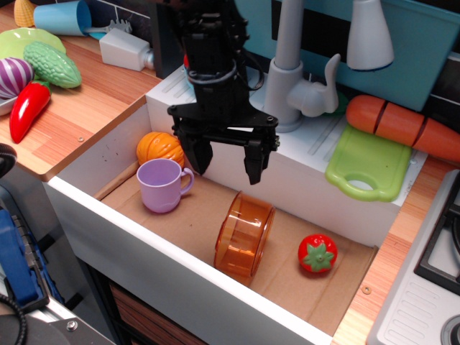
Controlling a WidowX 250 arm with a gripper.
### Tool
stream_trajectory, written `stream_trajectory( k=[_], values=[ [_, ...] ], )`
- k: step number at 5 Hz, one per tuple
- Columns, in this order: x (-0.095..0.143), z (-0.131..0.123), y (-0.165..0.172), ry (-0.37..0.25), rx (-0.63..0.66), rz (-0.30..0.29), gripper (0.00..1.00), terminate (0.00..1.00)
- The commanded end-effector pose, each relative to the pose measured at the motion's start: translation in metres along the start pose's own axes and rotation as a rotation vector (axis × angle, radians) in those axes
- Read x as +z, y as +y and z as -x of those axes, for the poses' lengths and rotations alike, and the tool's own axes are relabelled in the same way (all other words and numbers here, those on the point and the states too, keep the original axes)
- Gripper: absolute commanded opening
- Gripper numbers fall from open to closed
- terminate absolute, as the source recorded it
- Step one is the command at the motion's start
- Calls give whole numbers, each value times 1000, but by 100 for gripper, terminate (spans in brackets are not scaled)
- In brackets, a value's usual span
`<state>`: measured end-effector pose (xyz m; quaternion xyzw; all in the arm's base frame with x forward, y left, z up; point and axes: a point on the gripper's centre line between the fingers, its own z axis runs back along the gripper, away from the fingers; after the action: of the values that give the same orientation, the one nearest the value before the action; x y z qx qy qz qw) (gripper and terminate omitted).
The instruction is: Flip orange pot upright in sink
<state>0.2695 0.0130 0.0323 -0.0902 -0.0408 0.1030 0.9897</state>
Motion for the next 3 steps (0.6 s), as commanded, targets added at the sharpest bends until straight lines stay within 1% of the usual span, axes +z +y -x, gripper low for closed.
stream_trajectory(
  k=[1, 3],
  values=[
    [-4, -4, 3, -27, 10, 63, 100, 0],
    [-17, 0, 1, -31, 34, 103, 100, 0]
  ],
)
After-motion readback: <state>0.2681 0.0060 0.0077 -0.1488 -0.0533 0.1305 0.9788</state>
